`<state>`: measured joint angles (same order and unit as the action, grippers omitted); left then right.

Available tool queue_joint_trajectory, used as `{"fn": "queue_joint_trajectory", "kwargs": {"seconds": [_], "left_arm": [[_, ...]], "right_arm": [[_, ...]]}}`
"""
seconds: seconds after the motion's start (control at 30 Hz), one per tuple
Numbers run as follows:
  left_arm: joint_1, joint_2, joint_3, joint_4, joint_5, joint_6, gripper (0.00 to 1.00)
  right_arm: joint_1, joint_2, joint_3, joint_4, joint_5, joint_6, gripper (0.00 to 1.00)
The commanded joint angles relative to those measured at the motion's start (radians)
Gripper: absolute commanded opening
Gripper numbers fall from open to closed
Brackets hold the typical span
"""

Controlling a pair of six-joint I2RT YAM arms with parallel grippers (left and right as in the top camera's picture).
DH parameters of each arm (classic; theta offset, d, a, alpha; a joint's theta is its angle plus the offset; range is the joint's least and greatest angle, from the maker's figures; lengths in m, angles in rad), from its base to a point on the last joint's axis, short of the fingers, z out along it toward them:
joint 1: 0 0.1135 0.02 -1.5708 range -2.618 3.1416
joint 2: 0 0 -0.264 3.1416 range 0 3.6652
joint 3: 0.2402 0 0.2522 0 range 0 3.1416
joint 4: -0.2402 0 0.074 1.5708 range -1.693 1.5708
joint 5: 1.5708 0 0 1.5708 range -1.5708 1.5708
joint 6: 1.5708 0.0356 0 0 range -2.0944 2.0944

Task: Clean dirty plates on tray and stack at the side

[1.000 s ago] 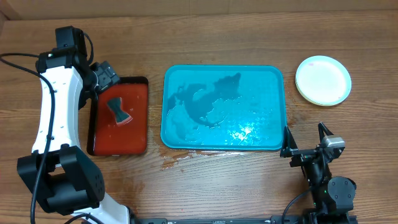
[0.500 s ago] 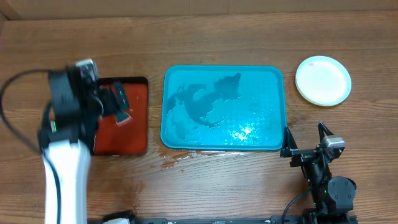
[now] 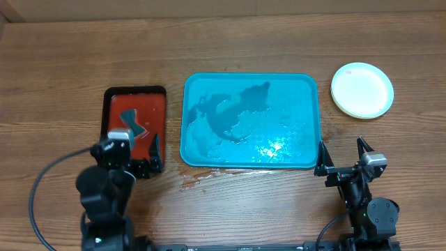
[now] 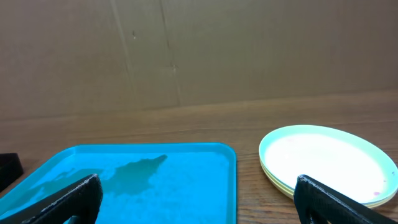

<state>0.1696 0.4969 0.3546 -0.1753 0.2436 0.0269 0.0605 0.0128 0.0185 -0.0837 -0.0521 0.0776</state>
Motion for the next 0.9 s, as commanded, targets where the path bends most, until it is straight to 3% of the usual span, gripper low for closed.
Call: {"fn": "queue_joint_trajectory", "kwargs": {"seconds": [0.0,0.27,0.5,0.87], "left_arm": [[-0.007,-0.070,-0.116,0.082,-0.011,-0.061,1.00],[-0.016,-0.244,-0.277,0.207,-0.106,-0.162,1.00],[-0.093,-0.386,-0.344,0.204,-0.209,-0.161,1.00],[-0.132,-0.494,-0.350,0.097,-0.217,-0.093,1.00]], "right_arm": [[-0.002,-0.010,-0.011,0.003,0.007,-0.002,1.00],[-0.002,-0.010,-0.011,0.004,0.007,-0.002,1.00],[-0.002,-0.010,-0.011,0.003,0.007,-0.002,1.00],[-0.002,-0.010,-0.011,0.004,0.007,-0.002,1.00]]}}
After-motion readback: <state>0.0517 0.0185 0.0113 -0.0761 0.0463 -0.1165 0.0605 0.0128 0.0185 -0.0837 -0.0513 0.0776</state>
